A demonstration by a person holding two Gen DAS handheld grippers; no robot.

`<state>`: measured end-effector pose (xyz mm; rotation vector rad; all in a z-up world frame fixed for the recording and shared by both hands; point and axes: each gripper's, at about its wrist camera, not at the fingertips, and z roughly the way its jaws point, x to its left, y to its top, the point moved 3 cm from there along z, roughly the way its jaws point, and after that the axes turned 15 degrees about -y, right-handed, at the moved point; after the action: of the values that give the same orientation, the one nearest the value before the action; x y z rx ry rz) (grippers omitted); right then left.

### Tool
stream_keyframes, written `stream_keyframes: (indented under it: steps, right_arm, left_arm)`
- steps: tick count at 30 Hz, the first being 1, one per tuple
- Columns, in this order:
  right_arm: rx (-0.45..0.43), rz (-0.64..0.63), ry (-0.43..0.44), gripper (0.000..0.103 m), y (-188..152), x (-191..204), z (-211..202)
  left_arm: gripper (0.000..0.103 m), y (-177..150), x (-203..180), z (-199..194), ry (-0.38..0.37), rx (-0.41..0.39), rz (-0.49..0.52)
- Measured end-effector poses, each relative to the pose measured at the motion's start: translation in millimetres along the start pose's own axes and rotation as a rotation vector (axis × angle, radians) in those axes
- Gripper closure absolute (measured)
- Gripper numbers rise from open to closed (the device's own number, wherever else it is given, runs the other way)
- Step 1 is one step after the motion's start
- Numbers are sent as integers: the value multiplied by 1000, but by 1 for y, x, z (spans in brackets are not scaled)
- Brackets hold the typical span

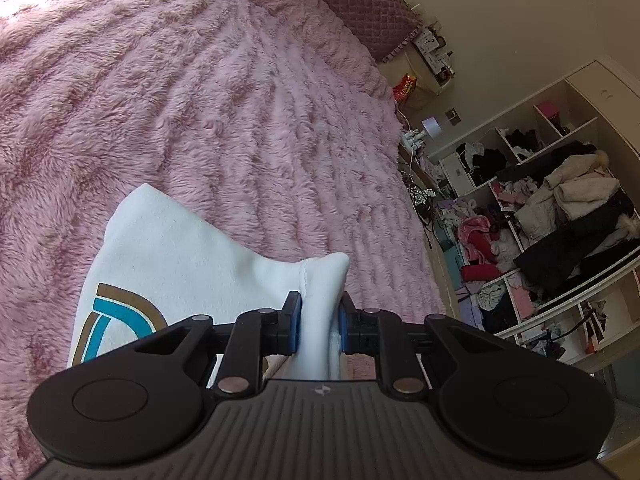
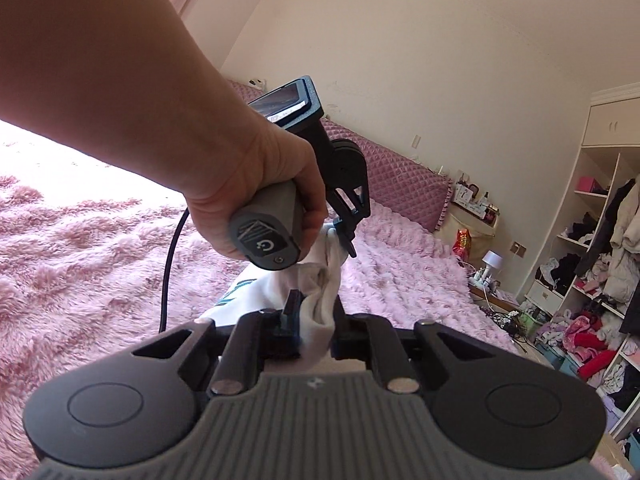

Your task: Fold small clothes

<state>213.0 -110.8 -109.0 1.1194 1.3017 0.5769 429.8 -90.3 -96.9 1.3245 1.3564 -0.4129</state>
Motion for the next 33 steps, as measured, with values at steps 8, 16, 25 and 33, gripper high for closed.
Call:
stream_keyframes:
  steps: [8,16,25,33]
  right_arm:
    - [81,64,-104,97,-41,-68,13]
    - [188,92,-158,97,-96,-108,31]
    - [279,95,-151,98,-151,-123,48]
    - [358,200,-99,96,-160,-138,65]
  left_arm:
    - [83,-26,-28,53,-6,56,44]
    - [83,-59,-35,97,-4,96,50]
    - [83,-85,-26,127,29,102,34]
    - [83,-83,-60,98,18,88,207]
